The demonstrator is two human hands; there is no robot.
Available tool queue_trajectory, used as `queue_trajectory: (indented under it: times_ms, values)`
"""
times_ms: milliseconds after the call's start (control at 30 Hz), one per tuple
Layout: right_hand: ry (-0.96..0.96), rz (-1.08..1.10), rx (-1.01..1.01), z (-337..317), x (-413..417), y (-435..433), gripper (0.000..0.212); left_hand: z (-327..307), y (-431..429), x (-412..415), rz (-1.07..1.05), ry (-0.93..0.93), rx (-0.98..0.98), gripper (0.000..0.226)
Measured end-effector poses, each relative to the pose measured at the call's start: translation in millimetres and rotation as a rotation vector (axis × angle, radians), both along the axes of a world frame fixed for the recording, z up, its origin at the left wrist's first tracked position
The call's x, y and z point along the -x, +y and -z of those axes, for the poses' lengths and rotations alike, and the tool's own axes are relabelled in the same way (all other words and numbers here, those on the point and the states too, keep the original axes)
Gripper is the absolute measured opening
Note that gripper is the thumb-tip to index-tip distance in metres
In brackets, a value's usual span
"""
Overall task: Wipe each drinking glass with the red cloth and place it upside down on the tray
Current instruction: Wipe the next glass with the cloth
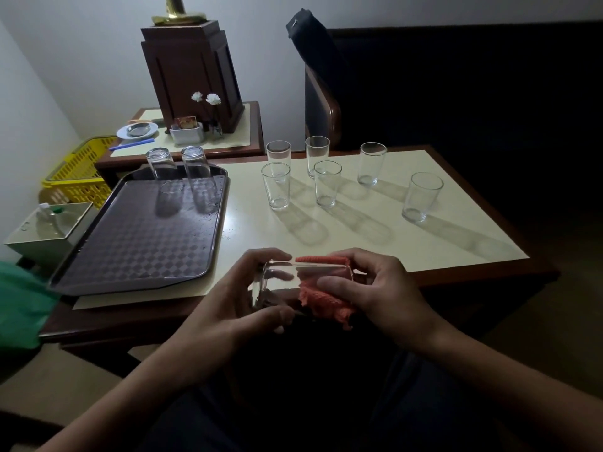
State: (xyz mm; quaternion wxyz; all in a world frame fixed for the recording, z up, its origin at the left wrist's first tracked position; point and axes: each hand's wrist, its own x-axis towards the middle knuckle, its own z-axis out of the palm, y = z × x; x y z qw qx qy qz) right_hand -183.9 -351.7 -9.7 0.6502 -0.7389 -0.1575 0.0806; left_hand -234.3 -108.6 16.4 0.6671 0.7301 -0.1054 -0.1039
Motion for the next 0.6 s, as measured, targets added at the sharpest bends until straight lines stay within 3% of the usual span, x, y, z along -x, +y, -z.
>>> queue_trajectory:
  times_ms: [33,100,167,200,233,333,400,467,567,600]
  values:
    - [-0.055,0.016,0.010,-2.2,0.1,0.4,0.028,-0.8,0.8,-0.6,0.001,-0.018,-0.002,0.054]
    - [-0.442,0.081,0.146,-4.4,-0.8,-1.2,0.029,-1.1,-0.3,-2.8,-0.013,0.076,0.027,0.041]
    - [-0.847,0.059,0.235,-3.7,-0.5,-4.0,0.028,-0.1,-3.1,-6.9,-0.054,0.303,0.044,0.060]
    - [-0.889,0.044,0.240,-1.8,-1.5,-5.6,0.027,1.0,-4.6,-7.3,-0.034,0.380,0.051,0.071]
    - [-0.803,0.040,0.220,0.3,-1.9,-6.2,0.026,3.0,-4.3,-7.2,-0.008,0.388,0.048,0.075]
    - [-0.163,-0.007,0.042,2.7,-1.3,-0.7,0.021,4.4,-1.4,-3.3,-0.019,0.093,-0.039,0.055]
    - [0.022,-0.004,-0.060,5.9,-0.7,2.8,0.018,4.6,3.2,-2.7,-0.021,0.003,-0.022,0.050]
    - [-0.195,0.029,-0.014,3.1,2.3,1.6,0.020,5.2,2.9,-5.5,0.003,0.083,0.042,0.047]
    - [-0.770,-0.028,0.180,-2.2,6.3,-7.4,0.025,6.0,-5.1,-12.3,-0.006,0.380,0.119,0.063]
    - [-0.816,-0.049,0.220,-2.1,4.6,-10.8,0.027,5.8,-8.4,-12.7,0.017,0.427,0.117,0.066]
